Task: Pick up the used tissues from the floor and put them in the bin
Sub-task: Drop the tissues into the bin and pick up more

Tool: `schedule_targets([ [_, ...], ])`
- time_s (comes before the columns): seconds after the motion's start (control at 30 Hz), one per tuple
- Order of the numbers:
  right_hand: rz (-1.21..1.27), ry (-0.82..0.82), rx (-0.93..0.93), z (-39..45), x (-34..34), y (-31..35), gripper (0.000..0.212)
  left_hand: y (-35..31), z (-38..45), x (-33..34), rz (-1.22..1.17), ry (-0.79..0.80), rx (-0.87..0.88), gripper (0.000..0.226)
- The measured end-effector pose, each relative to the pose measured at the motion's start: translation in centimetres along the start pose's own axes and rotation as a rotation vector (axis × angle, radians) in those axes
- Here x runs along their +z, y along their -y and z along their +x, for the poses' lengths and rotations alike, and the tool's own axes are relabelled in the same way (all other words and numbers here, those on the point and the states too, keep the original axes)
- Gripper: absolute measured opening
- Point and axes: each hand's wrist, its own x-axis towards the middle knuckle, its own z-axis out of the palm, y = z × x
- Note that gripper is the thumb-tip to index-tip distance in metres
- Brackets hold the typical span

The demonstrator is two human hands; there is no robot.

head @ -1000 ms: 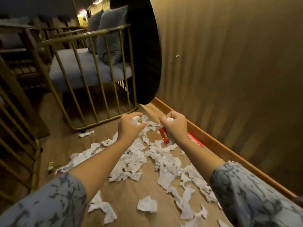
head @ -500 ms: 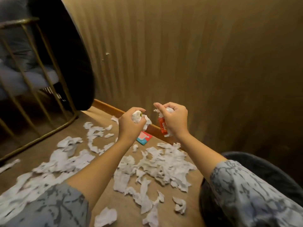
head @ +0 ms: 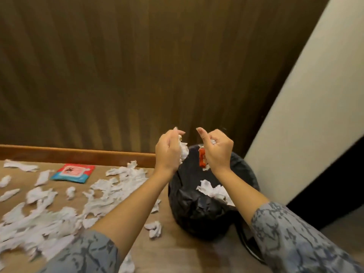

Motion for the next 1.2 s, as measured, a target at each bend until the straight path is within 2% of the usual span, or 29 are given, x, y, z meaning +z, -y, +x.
schedule_targets([
  [0.07, -0.096, -0.035, 0.014, -0.5, -1.8, -1.5, 0.062, 0.5, -0.6, 2.3, -0.045, 0.02, -0.019, 0.042],
  [0.2, -0.237, -0.074, 0.108, -1.6, -4.1, -3.5, 0.053, 1.3, -1.7, 5.0, -0.049, 0.162, -0.117, 0.03],
  [0.3, -0.293, -0.037, 0.276, -2.4, -4.5, -4.6, 0.046, 2.6, -2.1, 5.4, -0.125, 0.335, -0.231, 0.045],
  [0.4, -0.372, -0.016, 0.505, -2.7, -3.8, -4.5, 0.04, 3.8, -1.8, 4.6, 0.017, 0.397, -0.224, 0.045],
  [0.5, -0.418, 0.03, 0.588, -2.6, -2.1, -3.2, 0.032, 3.8, -0.2, 1.9, 0.125, 0.299, -0.098, 0.023],
  [0.6, -0.271, 0.133, 0.455, -3.0, 1.0, -0.8, 0.021, 3.5, 1.8, -3.0, 0.211, 0.235, -0.04, 0.01],
  [0.73, 0.032, 0.327, 0.26, -5.5, 6.3, 3.4, 0.019, 4.8, 1.7, -11.6, 0.337, 0.246, -0.106, 0.013],
  [0.83, 0.176, 0.535, 0.182, -8.9, 10.3, 4.8, 0.023, 8.3, -1.3, -17.1, 0.41, 0.124, -0.191, 0.011],
  [0.9, 0.189, 0.687, 0.196, -11.7, 12.6, 4.5, 0.024, 11.0, -4.2, -19.8, 0.432, 0.049, -0.296, 0.012],
  [0.97, 0.163, 0.813, 0.236, -15.0, 14.3, 3.5, 0.026, 13.8, -7.8, -22.2, 0.43, -0.036, -0.41, 0.006],
  [1.03, 0.051, 0.861, 0.266, -18.5, 15.5, 1.3, 0.029, 16.5, -11.8, -24.0, 0.478, -0.162, -0.482, 0.008],
  [1.13, -0.335, 0.943, 0.368, -23.0, 15.7, -2.7, 0.044, 20.4, -18.0, -25.8, 0.751, -0.342, -0.676, 0.032],
  [1.2, -0.445, 1.076, 0.412, -25.5, 15.2, -4.5, 0.06, 22.4, -21.5, -26.4, 0.851, -0.375, -0.841, 0.045],
])
